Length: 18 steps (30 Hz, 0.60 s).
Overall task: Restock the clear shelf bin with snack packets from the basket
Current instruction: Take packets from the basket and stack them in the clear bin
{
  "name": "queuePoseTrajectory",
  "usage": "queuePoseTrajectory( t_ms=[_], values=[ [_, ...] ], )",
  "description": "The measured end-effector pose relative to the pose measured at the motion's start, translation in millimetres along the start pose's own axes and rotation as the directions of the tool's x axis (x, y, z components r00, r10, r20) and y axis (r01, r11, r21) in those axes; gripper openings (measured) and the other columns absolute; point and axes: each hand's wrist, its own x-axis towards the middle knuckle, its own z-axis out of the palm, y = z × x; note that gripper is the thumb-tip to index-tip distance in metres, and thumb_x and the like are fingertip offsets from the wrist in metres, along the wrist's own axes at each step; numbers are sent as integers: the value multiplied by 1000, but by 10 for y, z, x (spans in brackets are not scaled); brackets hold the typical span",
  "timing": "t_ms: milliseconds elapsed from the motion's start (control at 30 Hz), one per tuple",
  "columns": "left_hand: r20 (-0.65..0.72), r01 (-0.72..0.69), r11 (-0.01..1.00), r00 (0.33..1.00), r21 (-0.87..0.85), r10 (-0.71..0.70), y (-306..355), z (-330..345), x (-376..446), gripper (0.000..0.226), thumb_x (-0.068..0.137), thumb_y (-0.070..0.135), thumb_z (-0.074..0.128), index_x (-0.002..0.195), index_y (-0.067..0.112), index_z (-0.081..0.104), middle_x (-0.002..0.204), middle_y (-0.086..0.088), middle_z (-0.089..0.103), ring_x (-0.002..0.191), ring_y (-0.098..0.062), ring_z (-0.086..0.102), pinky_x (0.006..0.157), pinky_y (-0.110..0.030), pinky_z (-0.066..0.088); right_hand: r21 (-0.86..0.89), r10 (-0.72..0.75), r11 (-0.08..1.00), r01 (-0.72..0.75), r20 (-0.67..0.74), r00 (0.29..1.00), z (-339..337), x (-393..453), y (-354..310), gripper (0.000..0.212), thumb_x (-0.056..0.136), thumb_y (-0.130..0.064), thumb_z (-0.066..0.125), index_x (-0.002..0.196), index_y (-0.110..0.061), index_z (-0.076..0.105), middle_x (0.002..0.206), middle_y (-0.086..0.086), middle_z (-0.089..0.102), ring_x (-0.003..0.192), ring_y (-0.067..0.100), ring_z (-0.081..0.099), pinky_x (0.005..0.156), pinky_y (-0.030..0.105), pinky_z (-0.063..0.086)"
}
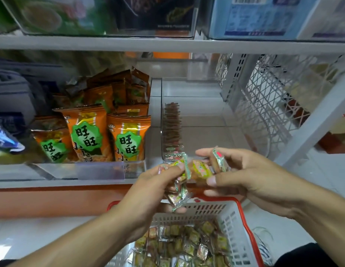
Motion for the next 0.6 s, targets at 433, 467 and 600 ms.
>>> queuePoseTrajectory(
  t_ms=[433,467,600],
  values=[
    [-69,-75,996,995,46,78,0,-40,58,57,70,65,75,101,17,75,69,2,54,56,-13,59,79,-50,57,-187,-192,969,159,-173,966,43,85,91,45,69,4,86,106,-20,73,105,12,76,88,23,72,67,29,59],
    [-64,-75,996,995,44,78,9,-50,61,61,69,67,77,101,15,74,69,2,53,56,-13,57,77,-47,57,-259,-221,950,173,-171,960,16,78,61,44,71,5,85,105,-20,73,106,10,75,88,23,72,67,29,59],
    [23,-52,986,999,161,49,77,-113,67,66,63,76,77,96,19,76,67,3,55,61,-14,54,61,-31,56,-576,-315,782,236,-39,948,-56,21,-76,45,73,0,87,106,-27,72,104,-4,74,97,19,71,86,31,56]
  ],
)
